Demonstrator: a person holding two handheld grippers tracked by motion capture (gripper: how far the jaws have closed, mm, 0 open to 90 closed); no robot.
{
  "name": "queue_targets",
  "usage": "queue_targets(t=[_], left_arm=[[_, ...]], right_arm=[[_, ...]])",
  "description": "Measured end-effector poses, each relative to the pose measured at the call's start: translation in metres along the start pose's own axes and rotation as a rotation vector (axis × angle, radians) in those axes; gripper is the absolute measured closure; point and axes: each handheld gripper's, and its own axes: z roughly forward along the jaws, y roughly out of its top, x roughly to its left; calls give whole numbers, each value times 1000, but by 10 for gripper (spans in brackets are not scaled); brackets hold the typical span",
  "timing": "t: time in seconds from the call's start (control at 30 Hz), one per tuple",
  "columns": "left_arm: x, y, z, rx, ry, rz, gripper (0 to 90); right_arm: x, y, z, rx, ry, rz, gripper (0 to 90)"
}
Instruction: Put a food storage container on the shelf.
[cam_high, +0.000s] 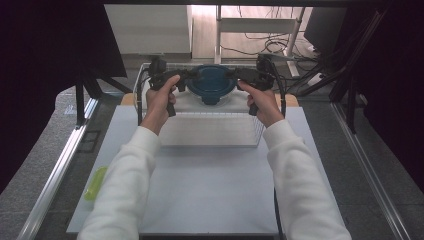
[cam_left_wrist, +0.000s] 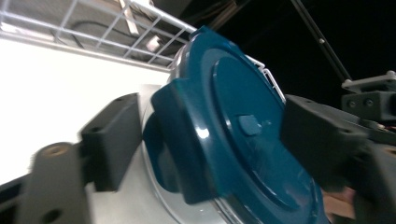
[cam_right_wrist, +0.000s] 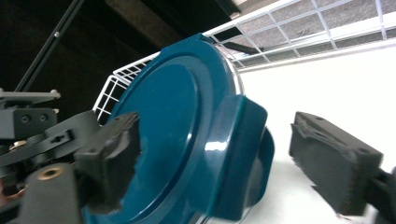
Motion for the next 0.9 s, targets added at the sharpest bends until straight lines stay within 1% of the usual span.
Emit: queue_targets(t=[0.03,0.07,0.1,0.13,0.17,0.2,0.27,0.3,0.33,0.37,0.4,0.43,0.47,0.5,0.53,0.6,0.63,0.67,0.7,0.73,0.77,0.8,0.83,0.87,0.9], left_arm=[[-5,-2,-3,-13,11,17,162],[-9,-6,-7,-14,28,49,157],[-9,-6,-7,-14,28,49,153],[-15,-10,-10,-27,34,69,153],[-24,-18,-16,-36,50,117,142],[-24,-18,-16,-36,50,117,139],[-32,-28,-21,-40,80,169,137],[-35,-33,-24,-39,89,195,136],[-38,-37,-27,-34,92,216,136],[-41,-48,-35,-38,99,242,132],[-41,-48,-35,-38,99,242,132],[-42,-53,-39,-36,106,258,132],[-43,-58,-44,-34,109,269,132],[-44,-64,-48,-32,109,279,137],[-45,-70,-52,-27,106,292,137],[-46,-83,-61,-22,98,314,141],[-46,-97,-68,-5,88,332,147],[-46,-97,-68,-5,88,332,150],[-46,-103,-70,13,86,338,150],[-45,-110,-72,28,83,346,151],[-44,-124,-77,48,75,359,152],[-44,-124,-77,48,75,359,152],[-44,-131,-79,59,69,369,152],[-44,-138,-81,67,63,377,154],[-43,-145,-83,77,60,387,158]], right_arm=[[3,-2,-2,-7,-6,-4,102],[5,-4,-4,-12,-27,-19,91],[5,-4,-4,-12,-27,-19,91],[9,-7,-7,-19,-54,-34,87],[15,-15,-13,-52,-81,-77,71],[15,-15,-13,-52,-81,-77,71],[19,-24,-19,-55,-79,-102,60],[23,-33,-24,-59,-92,-147,53],[23,-33,-24,-59,-92,-147,53],[26,-43,-31,-72,-111,-199,53],[26,-43,-31,-72,-111,-199,53],[27,-48,-35,-79,-116,-220,54],[28,-53,-39,-79,-111,-235,58],[29,-63,-47,-78,-93,-263,62],[29,-63,-47,-78,-93,-263,62],[30,-73,-55,-78,-81,-297,76],[31,-84,-64,-78,-73,-335,93],[31,-84,-64,-78,-73,-335,93],[29,-97,-73,-78,-58,-368,123],[26,-104,-77,-81,-54,-382,128],[23,-112,-80,-79,-53,-391,133],[23,-112,-80,-79,-53,-391,133],[19,-119,-83,-78,-50,-400,139],[14,-126,-86,-74,-52,-406,144],[6,-141,-91,-70,-54,-420,153]])
